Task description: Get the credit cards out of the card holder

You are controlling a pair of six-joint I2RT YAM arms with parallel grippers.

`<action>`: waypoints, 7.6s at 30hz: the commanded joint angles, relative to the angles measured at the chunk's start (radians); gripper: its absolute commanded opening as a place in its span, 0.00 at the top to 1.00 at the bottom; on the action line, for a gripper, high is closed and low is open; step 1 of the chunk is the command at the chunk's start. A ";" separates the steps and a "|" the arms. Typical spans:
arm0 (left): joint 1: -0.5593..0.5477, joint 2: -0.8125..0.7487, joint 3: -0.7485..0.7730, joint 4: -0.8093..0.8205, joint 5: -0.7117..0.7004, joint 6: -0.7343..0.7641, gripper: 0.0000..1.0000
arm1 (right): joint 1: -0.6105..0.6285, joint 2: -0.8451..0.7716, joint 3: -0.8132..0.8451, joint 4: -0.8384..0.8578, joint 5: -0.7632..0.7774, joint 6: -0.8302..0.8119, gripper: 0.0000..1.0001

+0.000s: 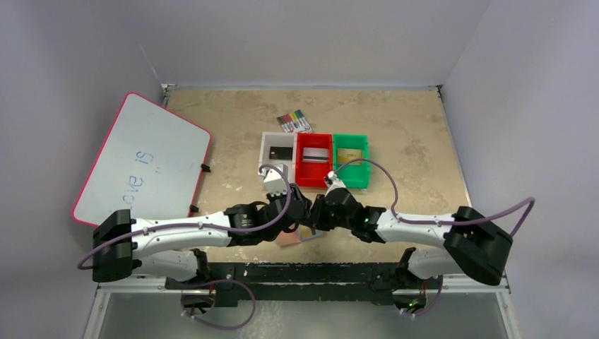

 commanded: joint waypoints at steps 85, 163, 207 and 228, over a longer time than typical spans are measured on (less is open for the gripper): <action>0.050 0.233 -0.258 0.291 0.122 -0.210 0.71 | -0.089 0.101 -0.032 -0.066 -0.030 -0.119 0.88; 0.071 0.048 -0.398 0.176 0.040 -0.100 1.00 | -0.072 0.265 0.074 -0.071 -0.024 -0.120 0.90; 0.082 -0.132 -0.613 0.461 0.077 -0.242 1.00 | -0.072 0.278 0.073 -0.114 -0.029 -0.094 0.91; 0.172 0.041 -0.737 0.857 0.240 -0.304 0.63 | -0.071 0.284 0.065 -0.107 -0.036 -0.077 0.92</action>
